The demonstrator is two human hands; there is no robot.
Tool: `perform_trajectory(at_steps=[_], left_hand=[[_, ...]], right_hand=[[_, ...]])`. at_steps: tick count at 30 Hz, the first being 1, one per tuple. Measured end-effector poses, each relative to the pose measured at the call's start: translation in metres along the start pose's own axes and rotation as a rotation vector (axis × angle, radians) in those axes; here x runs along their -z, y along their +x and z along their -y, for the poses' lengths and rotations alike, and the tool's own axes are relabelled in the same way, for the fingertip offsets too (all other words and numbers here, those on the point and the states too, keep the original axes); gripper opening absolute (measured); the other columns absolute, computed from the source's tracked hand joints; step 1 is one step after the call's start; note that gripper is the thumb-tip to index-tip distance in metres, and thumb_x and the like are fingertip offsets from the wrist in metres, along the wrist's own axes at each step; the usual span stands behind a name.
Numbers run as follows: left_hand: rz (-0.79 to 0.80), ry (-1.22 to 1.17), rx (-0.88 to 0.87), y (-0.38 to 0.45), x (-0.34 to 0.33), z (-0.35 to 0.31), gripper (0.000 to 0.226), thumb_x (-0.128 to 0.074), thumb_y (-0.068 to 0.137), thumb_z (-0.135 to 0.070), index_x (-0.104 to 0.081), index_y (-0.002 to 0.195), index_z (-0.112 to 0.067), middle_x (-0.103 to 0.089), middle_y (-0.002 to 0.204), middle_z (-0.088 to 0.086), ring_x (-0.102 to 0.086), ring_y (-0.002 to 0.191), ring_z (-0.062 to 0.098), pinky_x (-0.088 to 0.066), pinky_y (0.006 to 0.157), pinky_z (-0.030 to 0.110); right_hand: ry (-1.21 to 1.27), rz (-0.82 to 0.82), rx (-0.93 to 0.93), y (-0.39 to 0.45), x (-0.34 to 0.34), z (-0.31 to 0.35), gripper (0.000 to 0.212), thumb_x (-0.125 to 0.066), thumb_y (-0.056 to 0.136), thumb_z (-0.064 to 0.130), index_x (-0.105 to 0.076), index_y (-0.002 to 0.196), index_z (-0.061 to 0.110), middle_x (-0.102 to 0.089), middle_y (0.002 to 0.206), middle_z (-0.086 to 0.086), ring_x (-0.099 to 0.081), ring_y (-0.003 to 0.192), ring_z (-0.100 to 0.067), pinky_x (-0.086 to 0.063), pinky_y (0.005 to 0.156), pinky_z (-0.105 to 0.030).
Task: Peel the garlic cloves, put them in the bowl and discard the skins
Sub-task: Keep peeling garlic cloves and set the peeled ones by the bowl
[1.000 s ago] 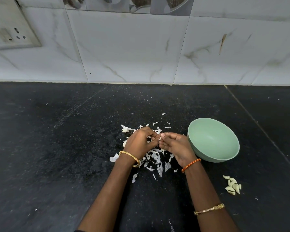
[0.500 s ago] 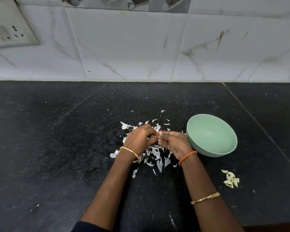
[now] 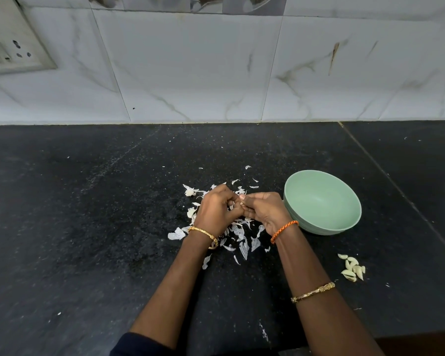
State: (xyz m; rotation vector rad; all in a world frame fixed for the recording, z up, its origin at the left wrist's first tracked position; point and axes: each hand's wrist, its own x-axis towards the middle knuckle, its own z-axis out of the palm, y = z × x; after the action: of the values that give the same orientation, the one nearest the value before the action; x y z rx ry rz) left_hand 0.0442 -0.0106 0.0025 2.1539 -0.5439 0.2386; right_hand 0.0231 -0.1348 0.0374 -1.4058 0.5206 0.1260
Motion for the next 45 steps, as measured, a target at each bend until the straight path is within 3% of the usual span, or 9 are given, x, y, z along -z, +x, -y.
perform_trajectory(at_steps=[6, 12, 19, 24, 27, 29, 37, 41, 45], left_hand=[[-0.009, -0.018, 0.029, 0.002, 0.004, 0.002, 0.006, -0.074, 0.074, -0.01, -0.069, 0.077, -0.009, -0.045, 0.072, -0.009, -0.039, 0.056, 0.001, -0.03, 0.054, 0.008], [0.007, 0.027, 0.085, -0.001, 0.007, 0.006, 0.014, -0.071, 0.076, -0.018, -0.058, 0.074, -0.019, -0.042, 0.075, -0.01, -0.039, 0.061, 0.003, -0.033, 0.056, 0.024], [0.006, -0.16, 0.171, -0.002, 0.016, 0.005, 0.014, -0.067, 0.08, -0.02, -0.06, 0.072, -0.028, -0.049, 0.072, -0.009, -0.038, 0.053, 0.003, -0.036, 0.053, 0.02], [0.057, -0.371, 0.235, -0.003, 0.011, 0.002, 0.006, -0.073, 0.082, -0.015, -0.071, 0.077, -0.015, -0.063, 0.073, 0.004, -0.042, 0.045, -0.002, -0.035, 0.047, 0.013], [0.042, -0.454, 0.261, -0.004, 0.009, 0.003, 0.003, -0.073, 0.082, -0.009, -0.073, 0.082, -0.006, -0.07, 0.077, 0.007, -0.062, 0.066, 0.005, -0.051, 0.064, 0.02], [0.036, -0.506, 0.299, -0.004, 0.01, 0.001, 0.004, -0.071, 0.082, -0.005, -0.072, 0.085, -0.002, -0.07, 0.078, 0.0, -0.064, 0.07, -0.001, -0.051, 0.07, 0.014], [0.009, -0.552, 0.458, -0.001, 0.006, 0.001, 0.004, -0.068, 0.083, -0.002, -0.072, 0.082, -0.001, -0.068, 0.072, -0.007, -0.062, 0.063, -0.008, -0.048, 0.067, 0.007], [-0.035, -0.538, 0.498, -0.001, 0.003, 0.0, 0.02, -0.071, 0.081, -0.001, -0.068, 0.066, -0.013, -0.063, 0.052, -0.016, -0.056, 0.052, -0.008, -0.047, 0.06, 0.008], [-0.064, -0.561, 0.549, 0.0, 0.004, -0.001, 0.02, -0.072, 0.079, 0.0, -0.066, 0.063, -0.011, -0.061, 0.048, -0.014, -0.051, 0.047, -0.004, -0.046, 0.054, 0.009]], right_hand=[[0.012, 0.051, -0.02, -0.002, 0.001, 0.002, 0.008, -0.062, 0.089, 0.001, -0.064, 0.084, -0.005, -0.066, 0.07, -0.01, -0.065, 0.05, -0.006, -0.054, 0.051, -0.018], [-0.023, 0.118, -0.061, -0.003, 0.003, 0.003, 0.012, -0.062, 0.089, 0.003, -0.063, 0.096, -0.007, -0.065, 0.073, -0.009, -0.062, 0.06, -0.01, -0.056, 0.055, -0.018], [0.042, 0.172, -0.054, -0.002, 0.011, 0.002, 0.009, -0.061, 0.091, 0.006, -0.068, 0.092, 0.001, -0.067, 0.076, -0.007, -0.062, 0.065, -0.01, -0.057, 0.06, -0.018], [0.123, 0.141, 0.002, 0.002, 0.008, -0.003, 0.011, -0.059, 0.091, 0.003, -0.066, 0.098, -0.002, -0.068, 0.079, -0.005, -0.062, 0.068, -0.007, -0.054, 0.06, -0.015], [0.136, 0.134, 0.035, 0.002, 0.011, -0.005, 0.014, -0.061, 0.089, -0.001, -0.066, 0.101, -0.006, -0.07, 0.082, -0.008, -0.066, 0.068, -0.008, -0.056, 0.065, -0.017], [0.118, 0.147, 0.055, 0.002, 0.016, -0.005, 0.011, -0.064, 0.086, -0.003, -0.068, 0.096, -0.003, -0.071, 0.086, -0.012, -0.069, 0.073, -0.012, -0.058, 0.071, -0.02], [-0.077, 0.151, 0.208, 0.001, 0.023, -0.012, 0.013, -0.067, 0.084, -0.003, -0.071, 0.093, 0.005, -0.071, 0.083, -0.011, -0.069, 0.071, -0.011, -0.057, 0.069, -0.019], [-0.324, 0.115, 0.347, 0.002, 0.019, -0.018, 0.015, -0.066, 0.086, 0.0, -0.071, 0.1, 0.0, -0.07, 0.079, -0.004, -0.067, 0.064, -0.003, -0.055, 0.064, -0.016], [-0.515, 0.045, 0.473, 0.004, 0.016, -0.022, 0.015, -0.067, 0.087, 0.003, -0.072, 0.101, 0.004, -0.073, 0.084, -0.005, -0.069, 0.07, -0.008, -0.058, 0.07, -0.02]])
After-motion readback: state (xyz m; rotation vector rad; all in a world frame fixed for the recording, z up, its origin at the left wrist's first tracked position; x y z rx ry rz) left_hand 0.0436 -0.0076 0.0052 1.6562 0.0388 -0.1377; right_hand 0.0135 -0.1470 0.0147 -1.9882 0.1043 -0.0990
